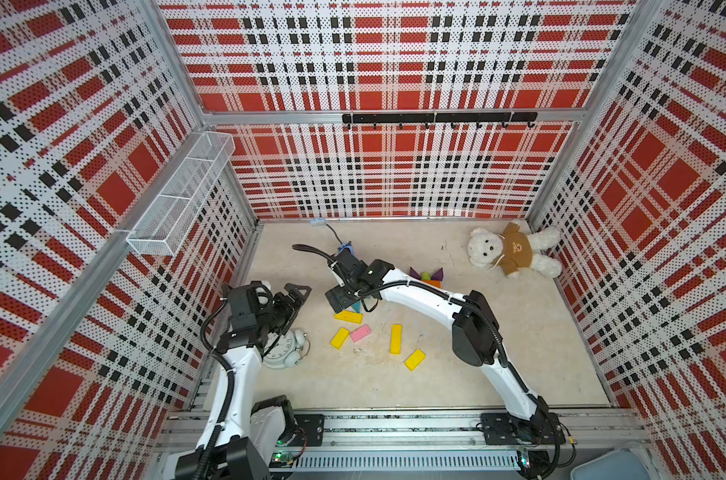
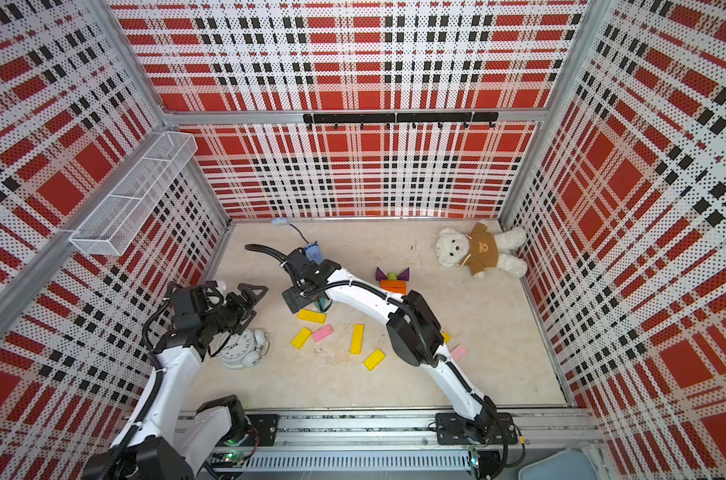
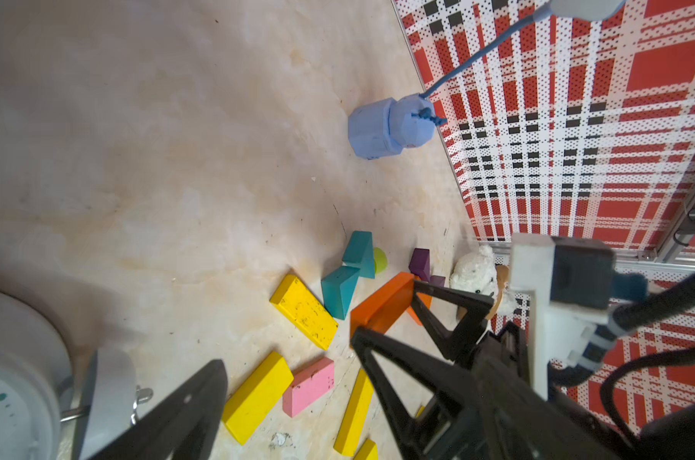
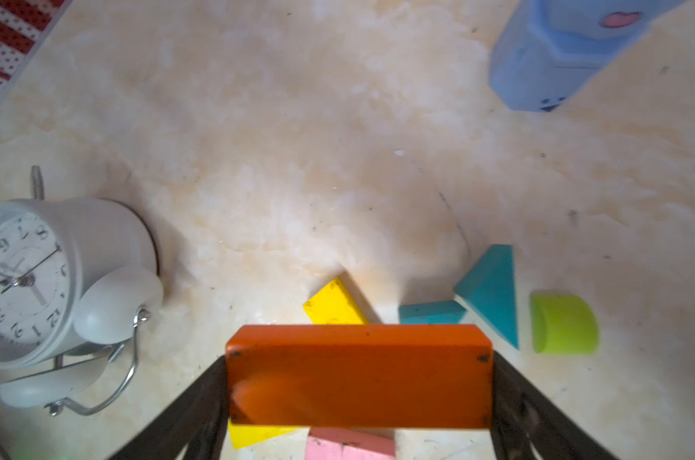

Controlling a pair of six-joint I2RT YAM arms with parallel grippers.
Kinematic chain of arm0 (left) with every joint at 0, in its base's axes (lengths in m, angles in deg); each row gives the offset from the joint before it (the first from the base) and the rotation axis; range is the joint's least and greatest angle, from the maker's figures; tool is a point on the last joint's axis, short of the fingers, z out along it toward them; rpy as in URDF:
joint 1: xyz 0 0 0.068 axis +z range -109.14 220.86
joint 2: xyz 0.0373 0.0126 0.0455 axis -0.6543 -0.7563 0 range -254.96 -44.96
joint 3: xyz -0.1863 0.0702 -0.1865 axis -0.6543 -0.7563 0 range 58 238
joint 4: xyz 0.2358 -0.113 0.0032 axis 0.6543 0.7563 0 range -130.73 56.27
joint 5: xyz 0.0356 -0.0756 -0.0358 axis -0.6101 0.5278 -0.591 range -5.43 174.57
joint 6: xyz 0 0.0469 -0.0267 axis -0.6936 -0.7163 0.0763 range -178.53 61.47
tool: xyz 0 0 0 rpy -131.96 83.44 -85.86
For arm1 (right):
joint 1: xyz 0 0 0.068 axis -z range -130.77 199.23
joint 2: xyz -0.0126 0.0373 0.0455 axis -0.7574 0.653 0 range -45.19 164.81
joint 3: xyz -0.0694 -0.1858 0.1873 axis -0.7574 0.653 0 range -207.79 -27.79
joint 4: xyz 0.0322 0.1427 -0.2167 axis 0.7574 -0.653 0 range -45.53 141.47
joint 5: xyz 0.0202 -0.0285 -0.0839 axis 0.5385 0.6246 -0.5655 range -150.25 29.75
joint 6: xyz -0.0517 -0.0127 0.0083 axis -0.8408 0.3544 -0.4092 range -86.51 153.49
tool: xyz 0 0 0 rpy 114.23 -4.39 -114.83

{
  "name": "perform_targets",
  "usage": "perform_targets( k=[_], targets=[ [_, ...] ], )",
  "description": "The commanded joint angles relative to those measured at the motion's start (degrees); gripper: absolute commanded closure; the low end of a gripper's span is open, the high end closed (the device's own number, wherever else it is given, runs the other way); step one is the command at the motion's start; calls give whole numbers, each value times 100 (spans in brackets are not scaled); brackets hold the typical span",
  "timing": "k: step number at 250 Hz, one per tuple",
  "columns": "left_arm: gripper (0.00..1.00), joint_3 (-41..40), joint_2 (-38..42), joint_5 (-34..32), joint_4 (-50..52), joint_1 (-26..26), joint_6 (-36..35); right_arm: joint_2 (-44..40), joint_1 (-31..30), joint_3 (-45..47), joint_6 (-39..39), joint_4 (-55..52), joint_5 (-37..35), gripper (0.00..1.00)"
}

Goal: Assemble a carrot with building blocks
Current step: Pick up the building block from the center of the board, then assemble the building block at the center of the board.

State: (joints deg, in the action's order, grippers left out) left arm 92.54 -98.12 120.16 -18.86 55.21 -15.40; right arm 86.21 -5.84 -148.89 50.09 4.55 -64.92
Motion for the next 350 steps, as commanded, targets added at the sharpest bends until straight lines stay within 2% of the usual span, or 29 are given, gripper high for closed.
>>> perform_targets(
  k=[1, 62, 133, 185, 237, 280, 350],
  targets=[
    [0, 61, 85, 18, -112, -90, -70, -546, 114, 362, 262, 109, -327, 15],
    [0, 274, 75, -124, -253, -380, 218, -1527, 565, 1892, 704, 453, -557, 14],
    [0, 909, -334, -561, -564, -1302, 422, -2722, 1201, 4110, 1245, 981, -687, 14],
    [0, 1473, -952, -880, -772, -1971, 507, -3033, 1633, 5316, 1744, 1417, -745, 14],
    [0, 2186, -1689, -1193, -1024, -2422, 729, -2830, 1830, 5564, 2269, 1752, -891, 13],
    [0, 2717, -2206, -1006, -1099, -2525, 793, -2460, 1930, 5372, 2352, 1791, -832, 13],
    [0, 2326, -2274, -782, -1308, -2354, 723, -2253, 1967, 5239, 2397, 1748, -963, 12]
  ],
)
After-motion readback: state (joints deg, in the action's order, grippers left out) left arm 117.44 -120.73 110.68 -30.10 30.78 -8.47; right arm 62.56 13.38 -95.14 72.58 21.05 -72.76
